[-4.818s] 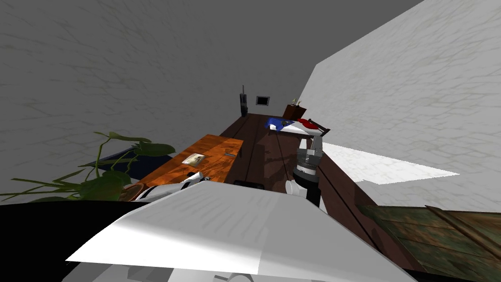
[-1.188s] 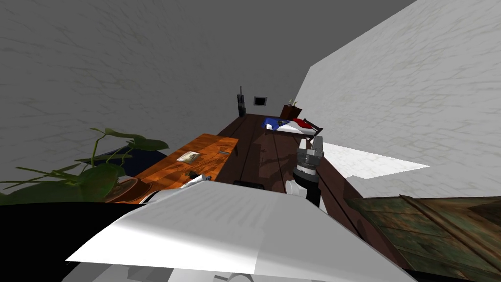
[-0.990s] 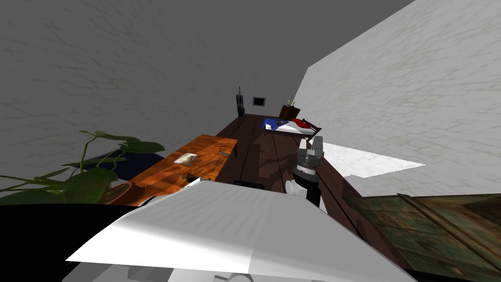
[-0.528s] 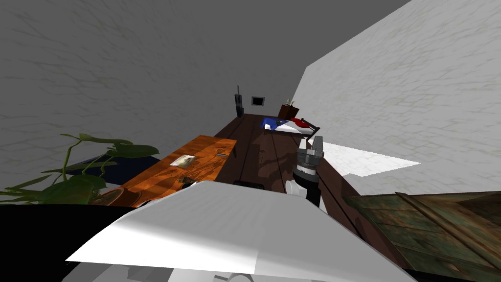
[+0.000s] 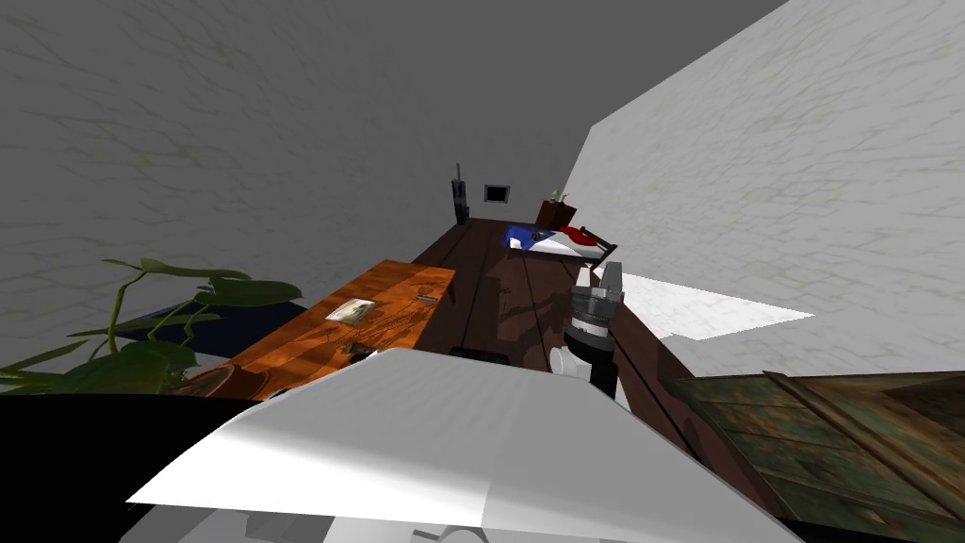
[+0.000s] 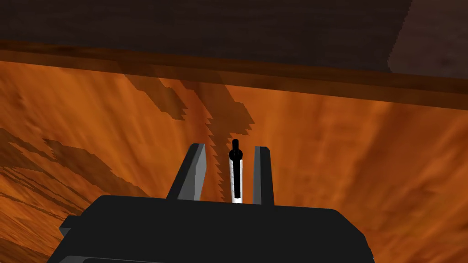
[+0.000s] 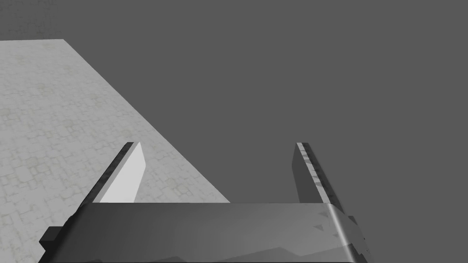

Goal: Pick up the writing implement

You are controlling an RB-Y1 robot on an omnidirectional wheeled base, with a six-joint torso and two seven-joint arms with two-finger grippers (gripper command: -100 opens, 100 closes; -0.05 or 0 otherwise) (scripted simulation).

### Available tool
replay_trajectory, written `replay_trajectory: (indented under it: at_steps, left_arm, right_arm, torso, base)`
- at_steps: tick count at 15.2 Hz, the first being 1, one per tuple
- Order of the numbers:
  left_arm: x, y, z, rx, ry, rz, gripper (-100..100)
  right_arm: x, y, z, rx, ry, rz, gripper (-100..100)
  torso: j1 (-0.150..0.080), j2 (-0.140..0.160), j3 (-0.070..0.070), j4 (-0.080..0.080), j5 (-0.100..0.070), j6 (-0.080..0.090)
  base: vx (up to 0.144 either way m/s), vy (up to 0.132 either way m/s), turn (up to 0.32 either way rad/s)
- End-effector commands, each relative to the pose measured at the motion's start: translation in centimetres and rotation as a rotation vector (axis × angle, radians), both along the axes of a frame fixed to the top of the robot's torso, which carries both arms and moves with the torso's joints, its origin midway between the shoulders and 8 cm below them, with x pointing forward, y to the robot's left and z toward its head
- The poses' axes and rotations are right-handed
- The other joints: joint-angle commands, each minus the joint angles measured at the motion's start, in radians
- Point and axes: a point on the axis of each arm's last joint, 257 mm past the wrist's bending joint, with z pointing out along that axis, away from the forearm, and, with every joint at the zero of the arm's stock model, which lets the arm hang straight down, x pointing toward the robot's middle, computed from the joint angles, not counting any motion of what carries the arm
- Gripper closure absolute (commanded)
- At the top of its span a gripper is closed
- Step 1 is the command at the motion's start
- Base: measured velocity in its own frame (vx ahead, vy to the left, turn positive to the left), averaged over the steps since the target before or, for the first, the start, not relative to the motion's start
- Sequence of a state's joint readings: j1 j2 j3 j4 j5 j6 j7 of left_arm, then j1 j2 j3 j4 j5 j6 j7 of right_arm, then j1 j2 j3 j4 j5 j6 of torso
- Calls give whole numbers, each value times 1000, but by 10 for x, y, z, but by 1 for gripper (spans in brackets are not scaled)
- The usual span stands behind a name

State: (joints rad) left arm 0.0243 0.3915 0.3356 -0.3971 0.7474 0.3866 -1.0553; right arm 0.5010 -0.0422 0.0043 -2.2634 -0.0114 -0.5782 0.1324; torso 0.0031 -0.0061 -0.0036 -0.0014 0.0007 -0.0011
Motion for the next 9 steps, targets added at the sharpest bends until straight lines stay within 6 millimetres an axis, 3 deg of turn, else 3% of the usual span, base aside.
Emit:
replay_trajectory:
  at_steps: [1, 3, 5, 8, 9]
  left_arm:
    - [3, -1, 1, -3, 1, 2, 100]
    - [25, -4, 4, -6, 2, -12, 100]
    - [35, -4, 6, -7, 3, -19, 100]
    - [35, -4, 6, -7, 3, -19, 100]
    - [46, -5, 9, -7, 4, -26, 100]
  right_arm:
    - [0, 0, 0, 0, 0, 0, 0]
    - [0, 0, 0, 0, 0, 0, 0]
    - [0, 0, 0, 0, 0, 0, 0]
    - [0, 0, 0, 0, 0, 0, 0]
    - [0, 0, 0, 0, 0, 0, 0]
  torso:
    - [0, 0, 0, 0, 0, 0]
    - [0, 2, 1, 1, 0, 0]
    - [0, 3, 2, 1, 0, 0]
    - [0, 3, 2, 1, 0, 0]
    - [0, 2, 1, 1, 0, 0]
  base:
    - [-47, -5, 45]
    - [-66, -3, 75]
    - [-74, -14, 50]
    - [-42, -8, 18]
    - [-29, -2, 33]
